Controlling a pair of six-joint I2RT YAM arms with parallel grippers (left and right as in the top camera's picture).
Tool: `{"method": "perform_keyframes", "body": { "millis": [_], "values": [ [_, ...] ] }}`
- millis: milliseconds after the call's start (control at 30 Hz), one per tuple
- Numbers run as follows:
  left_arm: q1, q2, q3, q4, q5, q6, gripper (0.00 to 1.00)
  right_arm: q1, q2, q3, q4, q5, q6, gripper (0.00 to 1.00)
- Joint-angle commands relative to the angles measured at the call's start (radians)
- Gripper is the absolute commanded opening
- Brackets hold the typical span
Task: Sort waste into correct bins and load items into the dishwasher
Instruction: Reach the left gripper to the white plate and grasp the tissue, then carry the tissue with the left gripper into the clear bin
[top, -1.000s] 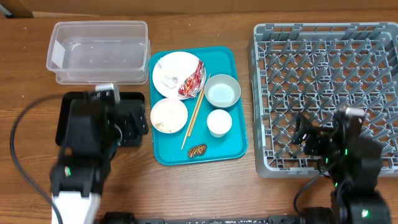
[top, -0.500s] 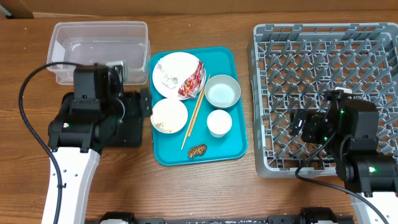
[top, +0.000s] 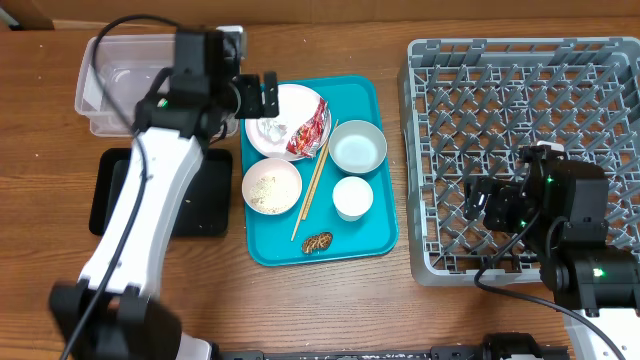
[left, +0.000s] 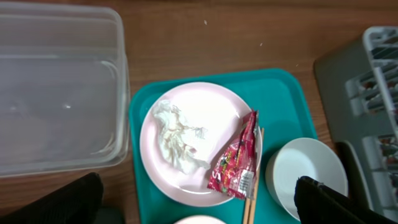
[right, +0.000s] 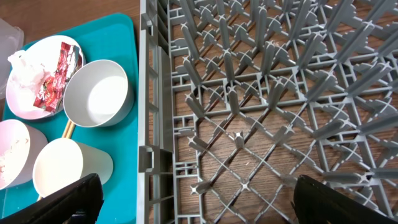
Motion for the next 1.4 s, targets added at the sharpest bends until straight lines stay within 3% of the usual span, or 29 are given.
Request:
{"method": "perform_keyframes", "body": {
  "millis": [0,267,800,900,1067,1133,1367],
  "values": [
    [-0.027,0.111,0.028,0.002,-0.004,0.014,1.0,-0.004,-0.008,0.031,0.002,-0.005,0.001,1.0],
    [-0.034,0.315,0.027,-0.003,-0.004,-0.03,1.0,-0.004,-0.007,0.031,-0.004,-0.005,0.001,1.0],
    [-0.046,0.455,0.027,0.085,-0.006,-0.029,0.91,-0.004,-0.007,0.031,-0.013,-0.005,0.001,1.0],
    [-0.047,0.455,0.028,0.096,-0.013,-0.03,0.75,-0.004,-0.007,0.031,-0.019,-0.006,0.001,1.0],
    [-0.047,0.454,0.064,0.085,-0.018,-0.03,0.21,-0.004,-0.007,0.031,-0.021,-0.005,0.001,1.0],
    [-0.047,0.453,0.084,0.072,-0.02,-0.03,0.07,-0.004,-0.007,0.031,-0.021,-0.005,0.001,1.0],
    [-0.047,0.45,0.273,-0.092,-0.021,-0.028,0.04,-0.004,-0.007,0.031,-0.023,-0.005,0.001,1.0]
  ]
}}
